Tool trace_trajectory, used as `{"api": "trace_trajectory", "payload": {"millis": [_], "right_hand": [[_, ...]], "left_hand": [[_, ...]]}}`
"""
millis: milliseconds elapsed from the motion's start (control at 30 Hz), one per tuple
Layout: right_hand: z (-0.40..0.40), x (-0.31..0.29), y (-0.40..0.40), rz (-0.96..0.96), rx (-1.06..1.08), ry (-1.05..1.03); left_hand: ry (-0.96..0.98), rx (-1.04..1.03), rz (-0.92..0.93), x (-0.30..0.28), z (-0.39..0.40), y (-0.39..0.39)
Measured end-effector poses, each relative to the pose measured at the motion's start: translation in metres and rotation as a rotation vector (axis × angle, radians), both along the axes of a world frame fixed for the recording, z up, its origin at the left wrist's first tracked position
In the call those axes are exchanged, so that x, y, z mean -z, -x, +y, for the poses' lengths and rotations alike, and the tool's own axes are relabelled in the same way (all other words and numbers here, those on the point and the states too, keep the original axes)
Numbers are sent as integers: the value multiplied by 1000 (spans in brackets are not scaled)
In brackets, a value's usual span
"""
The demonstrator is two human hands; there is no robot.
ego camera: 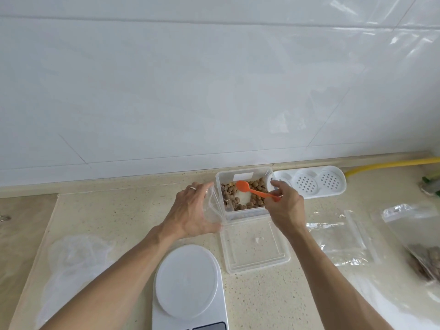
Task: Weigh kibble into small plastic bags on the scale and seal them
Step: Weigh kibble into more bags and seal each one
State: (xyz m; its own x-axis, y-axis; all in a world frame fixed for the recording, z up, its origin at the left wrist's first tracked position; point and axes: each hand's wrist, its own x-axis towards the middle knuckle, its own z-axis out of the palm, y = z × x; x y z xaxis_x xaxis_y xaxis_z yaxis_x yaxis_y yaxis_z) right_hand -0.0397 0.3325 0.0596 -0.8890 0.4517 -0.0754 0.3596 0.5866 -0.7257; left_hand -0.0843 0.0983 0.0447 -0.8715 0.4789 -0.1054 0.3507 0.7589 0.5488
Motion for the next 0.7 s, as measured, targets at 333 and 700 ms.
{"api": "trace_trajectory", "payload": {"millis": [333,700], "right_hand": [[2,25,17,101,91,241],[14,27,14,-40,160,412]], "left_hand": [[29,-10,1,21,6,5],[55,-40,7,20,8,9]]}}
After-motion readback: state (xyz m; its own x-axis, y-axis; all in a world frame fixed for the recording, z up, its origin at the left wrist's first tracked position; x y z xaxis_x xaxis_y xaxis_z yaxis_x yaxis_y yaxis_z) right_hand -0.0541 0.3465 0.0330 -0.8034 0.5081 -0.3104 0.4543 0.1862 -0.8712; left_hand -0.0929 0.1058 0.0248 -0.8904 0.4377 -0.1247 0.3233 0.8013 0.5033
